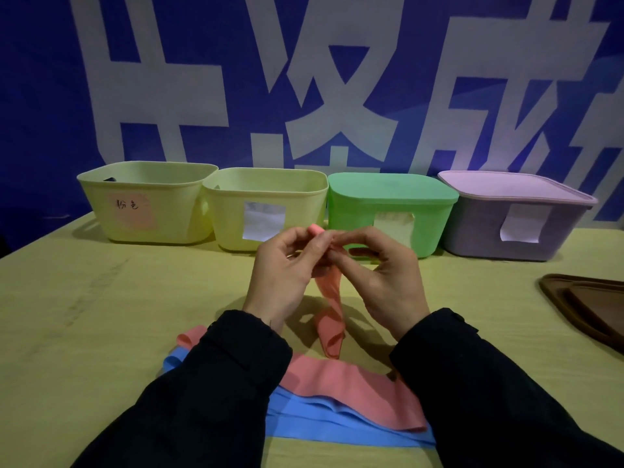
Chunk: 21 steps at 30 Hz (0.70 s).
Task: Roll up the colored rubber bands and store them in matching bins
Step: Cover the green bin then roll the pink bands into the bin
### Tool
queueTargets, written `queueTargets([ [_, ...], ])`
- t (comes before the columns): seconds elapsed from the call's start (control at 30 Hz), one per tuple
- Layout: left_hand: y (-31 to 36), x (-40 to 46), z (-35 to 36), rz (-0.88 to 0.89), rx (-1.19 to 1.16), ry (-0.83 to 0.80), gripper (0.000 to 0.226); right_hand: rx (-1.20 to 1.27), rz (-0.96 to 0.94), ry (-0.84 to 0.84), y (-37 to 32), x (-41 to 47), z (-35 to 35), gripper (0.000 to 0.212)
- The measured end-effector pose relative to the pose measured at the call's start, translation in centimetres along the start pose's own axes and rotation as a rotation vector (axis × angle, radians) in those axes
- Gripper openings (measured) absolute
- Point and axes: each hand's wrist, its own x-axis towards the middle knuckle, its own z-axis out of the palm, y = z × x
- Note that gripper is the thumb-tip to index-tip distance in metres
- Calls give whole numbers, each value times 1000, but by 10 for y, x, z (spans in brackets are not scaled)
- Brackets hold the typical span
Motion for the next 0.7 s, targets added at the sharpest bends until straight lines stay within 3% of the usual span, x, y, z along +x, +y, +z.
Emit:
queueTargets([
  [0.13, -5, 1, -4, 78, 164, -97, 11, 83, 5, -32, -5, 7, -12, 34],
  [0.27, -7, -6, 3, 157, 268, -274, 14, 227, 142, -213, -5, 13, -22, 36],
  [0.47, -9, -7, 2, 205, 307, -239, 13, 330, 204, -157, 0, 14, -25, 6],
  [0.7, -8, -6, 4, 245, 336, -147, 11, 140, 116, -96, -1, 12, -24, 8],
])
